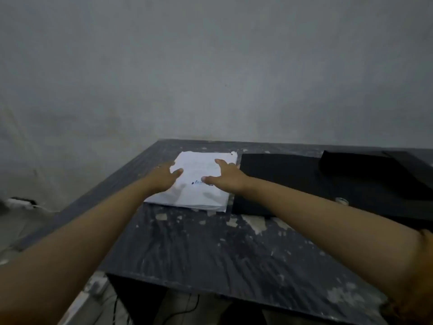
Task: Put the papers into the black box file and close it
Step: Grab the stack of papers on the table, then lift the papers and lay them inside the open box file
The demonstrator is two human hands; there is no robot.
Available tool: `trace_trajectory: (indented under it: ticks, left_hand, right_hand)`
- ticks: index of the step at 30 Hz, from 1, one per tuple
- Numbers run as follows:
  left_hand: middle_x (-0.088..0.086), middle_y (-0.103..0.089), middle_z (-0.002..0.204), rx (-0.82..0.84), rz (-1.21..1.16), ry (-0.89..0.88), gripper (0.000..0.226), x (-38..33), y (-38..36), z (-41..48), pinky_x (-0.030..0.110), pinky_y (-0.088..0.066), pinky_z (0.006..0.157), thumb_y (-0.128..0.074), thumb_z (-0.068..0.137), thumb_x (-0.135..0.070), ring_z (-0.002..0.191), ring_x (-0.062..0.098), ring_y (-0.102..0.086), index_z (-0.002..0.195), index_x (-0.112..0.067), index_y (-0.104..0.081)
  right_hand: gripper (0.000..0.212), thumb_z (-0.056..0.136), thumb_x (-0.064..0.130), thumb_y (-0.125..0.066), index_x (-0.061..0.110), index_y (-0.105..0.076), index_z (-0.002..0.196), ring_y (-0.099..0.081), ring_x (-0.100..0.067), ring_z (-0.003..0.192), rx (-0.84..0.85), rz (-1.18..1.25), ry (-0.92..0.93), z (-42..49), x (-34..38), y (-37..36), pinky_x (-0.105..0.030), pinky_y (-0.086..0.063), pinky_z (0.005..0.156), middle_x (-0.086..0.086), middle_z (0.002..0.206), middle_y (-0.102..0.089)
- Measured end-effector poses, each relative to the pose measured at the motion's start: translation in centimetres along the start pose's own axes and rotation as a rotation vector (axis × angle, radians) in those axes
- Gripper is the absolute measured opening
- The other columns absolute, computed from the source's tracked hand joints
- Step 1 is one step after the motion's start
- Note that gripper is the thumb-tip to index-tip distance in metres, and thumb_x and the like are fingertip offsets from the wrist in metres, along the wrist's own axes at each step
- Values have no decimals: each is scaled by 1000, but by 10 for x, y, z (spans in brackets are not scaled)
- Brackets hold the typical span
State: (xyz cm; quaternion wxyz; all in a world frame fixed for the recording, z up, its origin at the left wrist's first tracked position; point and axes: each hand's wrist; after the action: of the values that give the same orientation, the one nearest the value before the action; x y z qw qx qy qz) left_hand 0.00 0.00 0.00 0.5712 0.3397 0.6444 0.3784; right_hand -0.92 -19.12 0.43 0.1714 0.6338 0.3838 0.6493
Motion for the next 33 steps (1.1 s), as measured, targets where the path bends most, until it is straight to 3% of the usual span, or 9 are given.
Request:
trace_trajectory:
  ticks: [4, 8, 11, 15, 20, 23, 26, 30, 33]
  left_hand:
    - [15, -25, 158, -15, -46, 138, 54, 23, -1, 4, 35, -22, 116, -34, 98, -30, 144, 32, -27, 147, -6, -31]
    - [25, -37, 150, -68, -142, 182, 45, 23, 0, 5, 37, -29, 112, -39, 97, -13, 138, 37, -37, 136, 8, -43]
    - [28, -51, 138, -132, -224, 232, 39, 33, 2, 16, 37, -41, 94, -42, 94, -6, 123, 38, -51, 129, 10, -51]
    - [33, -50, 135, -133, -372, 298, 43, 38, 2, 19, 31, -32, 76, -52, 90, -5, 93, 28, -46, 128, 16, -48]
    - [15, -48, 74, -81, -599, 437, 44, 34, 6, 10, 29, -38, 46, -57, 89, -10, 54, 24, -45, 128, 9, -46]
    - [11, -52, 77, -7, -723, 459, 40, 27, 9, 5, 21, -49, 35, -52, 93, -12, 56, 21, -55, 130, 0, -46]
    - [13, -54, 112, 1, -848, 414, 43, 12, 10, 2, 29, -58, 52, -45, 95, -6, 79, 24, -54, 138, -5, -41]
    - [18, -43, 145, 5, -927, 311, 47, -16, 10, 4, 47, -45, 95, -51, 90, 2, 120, 35, -50, 136, -4, -40]
    - [19, -42, 146, 35, -1001, 216, 43, -48, 3, 7, 53, -40, 103, -53, 86, 9, 130, 40, -44, 126, -3, -42]
  right_hand:
    - [78, 88, 36, -59, 11, -19, 150, -33, -31, 138, 39, 235, -207, 4, -1, -9, -39, -38, 109, -10, 155, -25]
    - [44, 91, 13, -56, 1, -42, 131, -49, -30, 114, -18, 432, -328, 14, 4, -10, -38, -45, 90, -16, 130, -46]
    - [19, 90, 4, -53, 3, -42, 107, -45, -28, 95, -44, 550, -398, 23, 2, -8, -35, -41, 75, -16, 110, -41]
    - [21, 89, 3, -52, 6, -44, 108, -45, -21, 76, -55, 661, -474, 25, -6, -3, -28, -36, 52, -13, 105, -44]
    - [9, 91, 0, -49, 7, -47, 96, -49, -18, 60, 14, 696, -491, 23, -8, 2, -25, -36, 52, -8, 75, -52]
    - [33, 94, -8, -37, 4, -48, 123, -63, -32, 100, -8, 755, -440, 22, -11, -1, -39, -51, 77, -16, 112, -63]
    - [43, 93, -12, -34, -3, -44, 134, -53, -36, 125, -78, 774, -422, 24, -14, 5, -47, -47, 99, -18, 137, -53]
    - [51, 89, -20, -32, -3, -47, 135, -51, -39, 125, -194, 813, -346, 18, -26, 39, -51, -42, 104, -22, 139, -52]
    - [55, 88, -22, -28, 1, -51, 131, -54, -38, 119, -305, 852, -277, 4, -43, 75, -43, -47, 95, -17, 132, -56]
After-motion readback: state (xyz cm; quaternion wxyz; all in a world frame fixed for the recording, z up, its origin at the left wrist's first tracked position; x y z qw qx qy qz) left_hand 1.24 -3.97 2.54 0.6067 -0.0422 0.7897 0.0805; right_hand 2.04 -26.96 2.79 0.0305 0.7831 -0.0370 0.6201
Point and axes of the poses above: each hand's wrist, its own z-axis towards the middle knuckle, its own y-axis out of the back of the hand, x = y × z
